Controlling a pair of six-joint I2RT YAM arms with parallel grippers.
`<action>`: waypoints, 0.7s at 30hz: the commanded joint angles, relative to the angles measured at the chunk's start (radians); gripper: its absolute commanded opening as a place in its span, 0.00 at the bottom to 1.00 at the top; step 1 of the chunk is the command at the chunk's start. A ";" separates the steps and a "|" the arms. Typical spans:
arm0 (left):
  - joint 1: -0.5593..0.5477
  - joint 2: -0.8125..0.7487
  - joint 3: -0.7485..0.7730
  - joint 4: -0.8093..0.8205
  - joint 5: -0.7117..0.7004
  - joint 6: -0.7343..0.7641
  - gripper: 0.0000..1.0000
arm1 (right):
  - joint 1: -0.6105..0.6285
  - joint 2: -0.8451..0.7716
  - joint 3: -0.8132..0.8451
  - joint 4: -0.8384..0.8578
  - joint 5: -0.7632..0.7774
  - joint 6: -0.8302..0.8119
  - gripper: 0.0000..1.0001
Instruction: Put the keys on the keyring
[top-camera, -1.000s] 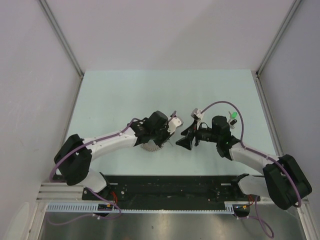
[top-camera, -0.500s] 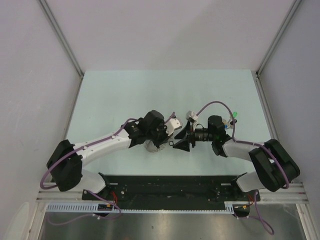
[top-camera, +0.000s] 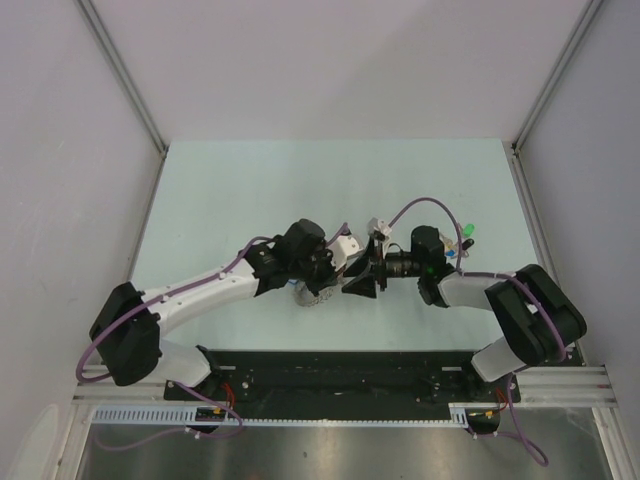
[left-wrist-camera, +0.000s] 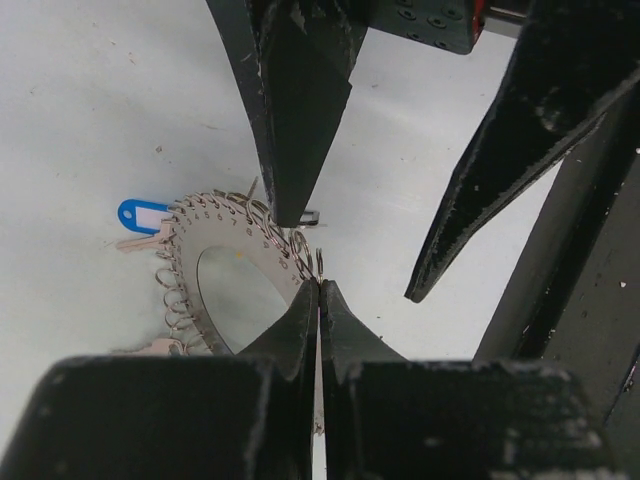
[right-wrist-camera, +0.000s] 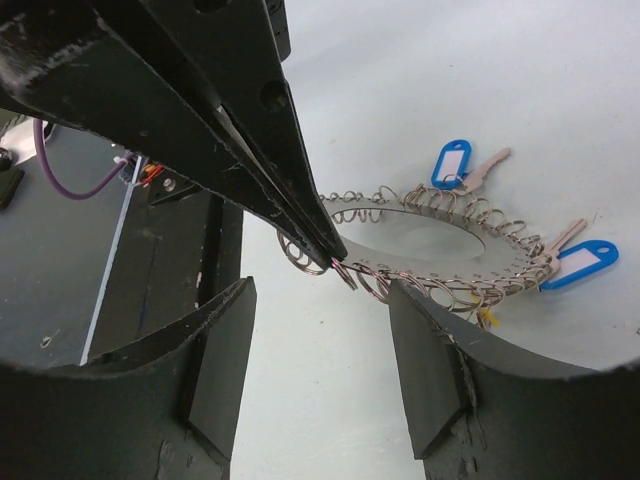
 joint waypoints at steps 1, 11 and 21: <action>0.006 -0.043 -0.003 0.042 0.043 0.029 0.00 | 0.008 0.025 0.044 0.068 -0.025 0.003 0.59; 0.007 -0.048 -0.007 0.052 0.028 0.024 0.00 | 0.012 0.061 0.068 0.083 -0.071 0.018 0.46; 0.010 -0.061 -0.014 0.064 0.010 0.017 0.00 | 0.016 0.090 0.070 0.076 -0.103 0.020 0.30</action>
